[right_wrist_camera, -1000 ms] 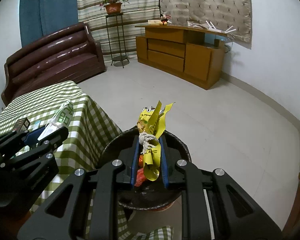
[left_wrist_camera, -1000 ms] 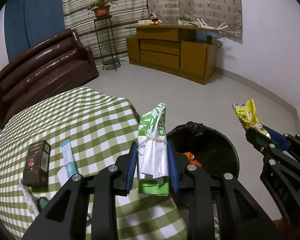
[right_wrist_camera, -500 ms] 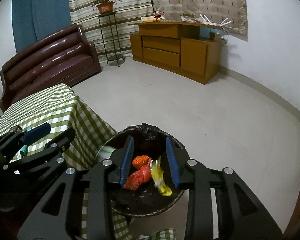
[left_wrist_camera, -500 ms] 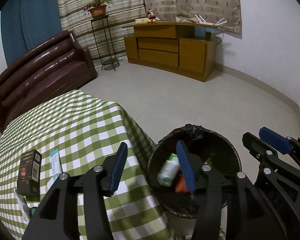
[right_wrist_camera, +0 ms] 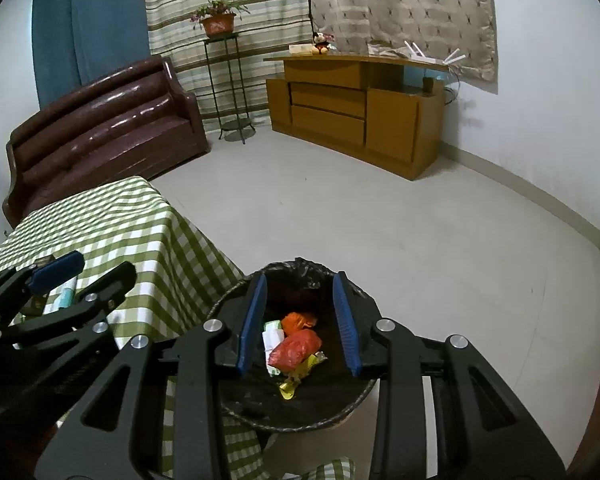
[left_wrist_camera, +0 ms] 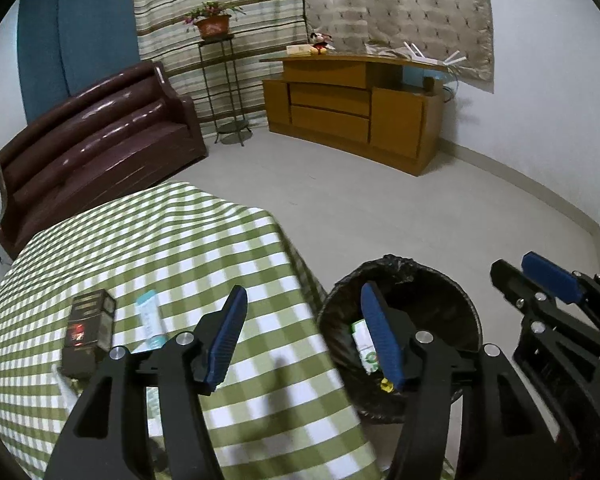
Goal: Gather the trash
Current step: 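Move both open tools back over the table toward the remaining tubes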
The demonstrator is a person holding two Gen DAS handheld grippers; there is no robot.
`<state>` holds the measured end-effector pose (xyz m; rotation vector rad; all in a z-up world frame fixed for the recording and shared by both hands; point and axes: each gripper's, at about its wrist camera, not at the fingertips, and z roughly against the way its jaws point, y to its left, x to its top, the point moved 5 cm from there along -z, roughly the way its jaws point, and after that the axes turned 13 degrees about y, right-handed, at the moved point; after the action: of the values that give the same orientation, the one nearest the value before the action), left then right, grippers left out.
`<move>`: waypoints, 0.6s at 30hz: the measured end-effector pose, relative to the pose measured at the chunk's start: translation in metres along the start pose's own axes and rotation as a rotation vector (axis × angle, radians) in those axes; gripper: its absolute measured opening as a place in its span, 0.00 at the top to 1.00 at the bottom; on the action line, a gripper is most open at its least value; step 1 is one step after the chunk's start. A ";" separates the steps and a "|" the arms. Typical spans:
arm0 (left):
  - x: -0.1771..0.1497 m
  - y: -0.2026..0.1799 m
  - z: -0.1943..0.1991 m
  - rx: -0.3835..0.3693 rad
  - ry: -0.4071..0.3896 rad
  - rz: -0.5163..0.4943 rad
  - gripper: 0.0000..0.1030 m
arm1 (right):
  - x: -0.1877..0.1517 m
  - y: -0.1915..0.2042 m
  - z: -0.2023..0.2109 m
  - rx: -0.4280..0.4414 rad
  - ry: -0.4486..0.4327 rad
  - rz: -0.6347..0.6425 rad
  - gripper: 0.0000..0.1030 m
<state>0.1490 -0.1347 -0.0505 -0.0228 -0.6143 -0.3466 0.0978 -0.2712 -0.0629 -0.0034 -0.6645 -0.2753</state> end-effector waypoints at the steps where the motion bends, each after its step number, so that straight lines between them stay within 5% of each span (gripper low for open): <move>1: -0.002 0.005 0.003 0.005 0.000 0.009 0.43 | 0.000 0.001 0.002 0.001 -0.001 0.003 0.66; 18: -0.051 0.093 0.037 0.106 0.014 0.147 0.42 | -0.017 0.057 0.032 0.055 -0.015 0.117 0.60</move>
<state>0.1196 -0.0268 -0.0419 0.0361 -0.6125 -0.1719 0.0799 -0.2087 -0.0437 0.0086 -0.6837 -0.1438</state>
